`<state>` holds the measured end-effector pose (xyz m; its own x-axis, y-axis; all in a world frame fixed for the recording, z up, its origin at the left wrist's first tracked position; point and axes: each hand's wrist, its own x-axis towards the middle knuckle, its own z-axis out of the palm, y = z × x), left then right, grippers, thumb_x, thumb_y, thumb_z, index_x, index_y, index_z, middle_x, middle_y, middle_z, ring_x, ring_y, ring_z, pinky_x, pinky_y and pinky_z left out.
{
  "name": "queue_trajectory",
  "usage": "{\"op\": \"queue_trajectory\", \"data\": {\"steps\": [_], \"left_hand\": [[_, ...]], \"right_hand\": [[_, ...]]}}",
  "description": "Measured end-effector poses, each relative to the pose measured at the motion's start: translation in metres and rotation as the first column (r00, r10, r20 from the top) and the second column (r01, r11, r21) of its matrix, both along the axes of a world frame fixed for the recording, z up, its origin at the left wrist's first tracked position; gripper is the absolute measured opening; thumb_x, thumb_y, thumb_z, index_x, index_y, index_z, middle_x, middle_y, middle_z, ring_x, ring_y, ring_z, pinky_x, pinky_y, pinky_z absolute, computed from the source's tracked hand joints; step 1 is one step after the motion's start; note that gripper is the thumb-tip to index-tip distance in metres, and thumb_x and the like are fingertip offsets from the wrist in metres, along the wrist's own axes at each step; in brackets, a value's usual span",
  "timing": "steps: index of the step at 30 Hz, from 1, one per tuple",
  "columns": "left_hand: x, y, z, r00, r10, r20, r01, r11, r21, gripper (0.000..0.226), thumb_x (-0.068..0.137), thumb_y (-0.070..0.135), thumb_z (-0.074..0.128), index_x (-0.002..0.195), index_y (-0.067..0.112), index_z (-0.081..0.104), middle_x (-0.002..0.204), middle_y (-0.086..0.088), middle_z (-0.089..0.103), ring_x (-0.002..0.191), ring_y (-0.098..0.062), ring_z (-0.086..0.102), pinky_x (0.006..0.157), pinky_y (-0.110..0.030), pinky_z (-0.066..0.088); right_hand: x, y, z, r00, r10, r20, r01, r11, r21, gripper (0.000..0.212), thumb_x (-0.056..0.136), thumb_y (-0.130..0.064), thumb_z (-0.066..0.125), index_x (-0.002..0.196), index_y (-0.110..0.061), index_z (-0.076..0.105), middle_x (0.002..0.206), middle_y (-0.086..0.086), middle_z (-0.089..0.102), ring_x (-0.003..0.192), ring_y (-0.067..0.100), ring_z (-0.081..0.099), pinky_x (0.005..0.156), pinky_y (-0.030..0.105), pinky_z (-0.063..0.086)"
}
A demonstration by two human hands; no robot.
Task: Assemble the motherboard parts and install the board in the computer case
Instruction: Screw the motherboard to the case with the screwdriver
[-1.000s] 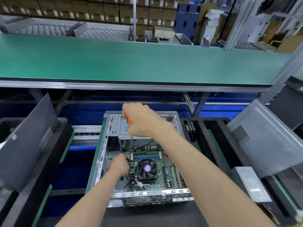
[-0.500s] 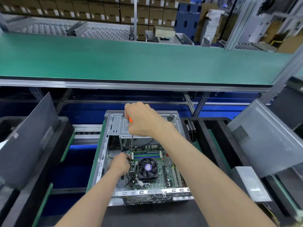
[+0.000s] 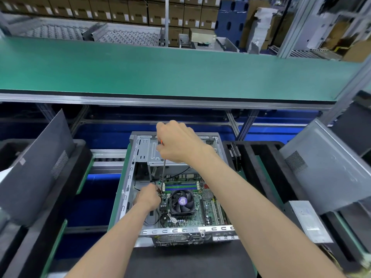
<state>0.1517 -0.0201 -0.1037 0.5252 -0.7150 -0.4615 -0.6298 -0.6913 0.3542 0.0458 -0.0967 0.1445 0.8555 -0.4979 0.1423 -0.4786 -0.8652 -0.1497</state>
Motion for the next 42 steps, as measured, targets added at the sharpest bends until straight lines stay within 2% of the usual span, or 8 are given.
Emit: {"op": "queue_trajectory", "data": {"steps": [4, 10, 13, 17, 23, 30, 36, 42], "left_hand": [[0.000, -0.001, -0.001, 1.000, 0.001, -0.011, -0.001, 1.000, -0.015, 0.049, 0.088, 0.003, 0.047, 0.132, 0.023, 0.053, 0.112, -0.003, 0.065, 0.090, -0.022, 0.066, 0.079, -0.037, 0.059], [0.002, -0.001, -0.004, 1.000, -0.015, -0.002, 0.015, 1.000, -0.008, 0.053, 0.087, 0.002, 0.045, 0.136, 0.021, 0.051, 0.114, -0.005, 0.066, 0.095, -0.024, 0.065, 0.074, -0.033, 0.056], [0.001, -0.001, -0.004, 1.000, -0.022, 0.010, 0.022, 1.000, 0.002, 0.053, 0.088, 0.002, 0.045, 0.138, 0.018, 0.049, 0.115, -0.006, 0.066, 0.095, -0.024, 0.064, 0.076, -0.034, 0.057], [0.001, -0.001, -0.004, 1.000, -0.018, 0.015, 0.018, 1.000, 0.002, 0.052, 0.088, 0.002, 0.045, 0.138, 0.018, 0.048, 0.114, -0.006, 0.066, 0.094, -0.024, 0.065, 0.077, -0.036, 0.058], [0.001, -0.001, -0.005, 1.000, -0.023, 0.016, 0.023, 1.000, 0.001, 0.053, 0.088, 0.003, 0.044, 0.139, 0.019, 0.048, 0.114, -0.005, 0.065, 0.091, -0.023, 0.065, 0.076, -0.035, 0.058], [0.000, 0.000, -0.003, 1.000, -0.014, 0.018, 0.014, 1.000, -0.004, 0.052, 0.087, 0.003, 0.046, 0.136, 0.020, 0.050, 0.110, -0.005, 0.066, 0.091, -0.023, 0.065, 0.074, -0.034, 0.058], [0.001, 0.000, -0.003, 1.000, -0.013, 0.010, 0.013, 1.000, -0.002, 0.051, 0.086, 0.004, 0.047, 0.134, 0.021, 0.052, 0.111, -0.003, 0.066, 0.090, -0.022, 0.065, 0.075, -0.034, 0.058], [0.002, 0.000, -0.004, 1.000, -0.018, 0.005, 0.018, 1.000, -0.009, 0.052, 0.087, 0.004, 0.047, 0.136, 0.021, 0.052, 0.115, -0.004, 0.067, 0.092, -0.023, 0.066, 0.078, -0.035, 0.058]], "right_hand": [[-0.001, -0.005, -0.001, 0.996, -0.083, -0.033, 0.077, 0.986, -0.149, 0.024, 0.097, -0.035, 0.053, 0.086, -0.016, 0.042, 0.070, -0.002, 0.025, 0.074, 0.030, 0.042, 0.065, 0.039, 0.032], [-0.010, -0.006, 0.004, 0.999, 0.046, 0.017, -0.049, 0.985, 0.168, 0.032, 0.075, -0.010, 0.060, 0.106, -0.016, 0.051, 0.092, -0.002, 0.050, 0.082, 0.026, 0.050, 0.056, 0.031, 0.031], [-0.006, -0.003, 0.002, 1.000, -0.005, -0.001, 0.005, 1.000, 0.025, 0.015, 0.087, -0.016, 0.057, 0.096, -0.011, 0.047, 0.080, 0.002, 0.043, 0.078, 0.030, 0.047, 0.060, 0.034, 0.029], [-0.005, -0.006, 0.001, 0.995, -0.084, -0.045, 0.077, 0.986, -0.147, 0.027, 0.097, -0.038, 0.053, 0.086, -0.016, 0.041, 0.069, -0.002, 0.026, 0.073, 0.030, 0.041, 0.066, 0.039, 0.031], [-0.011, -0.007, 0.005, 0.999, 0.047, -0.002, -0.046, 0.987, 0.152, 0.035, 0.075, -0.011, 0.060, 0.108, -0.016, 0.048, 0.090, 0.000, 0.051, 0.081, 0.027, 0.052, 0.059, 0.034, 0.032], [-0.005, -0.002, 0.000, 0.996, -0.080, -0.031, 0.075, 0.985, -0.154, 0.029, 0.097, -0.042, 0.052, 0.098, -0.013, 0.048, 0.075, 0.000, 0.034, 0.075, 0.029, 0.042, 0.066, 0.039, 0.032], [-0.012, -0.001, 0.005, 0.998, 0.060, 0.015, -0.062, 0.985, 0.160, 0.032, 0.075, -0.010, 0.060, 0.105, -0.016, 0.049, 0.101, 0.002, 0.054, 0.083, 0.028, 0.051, 0.064, 0.036, 0.033], [-0.003, 0.000, -0.001, 0.998, -0.066, -0.014, 0.064, 0.992, -0.106, 0.018, 0.096, -0.022, 0.052, 0.088, -0.012, 0.039, 0.070, -0.001, 0.029, 0.074, 0.032, 0.046, 0.063, 0.038, 0.029]]}}
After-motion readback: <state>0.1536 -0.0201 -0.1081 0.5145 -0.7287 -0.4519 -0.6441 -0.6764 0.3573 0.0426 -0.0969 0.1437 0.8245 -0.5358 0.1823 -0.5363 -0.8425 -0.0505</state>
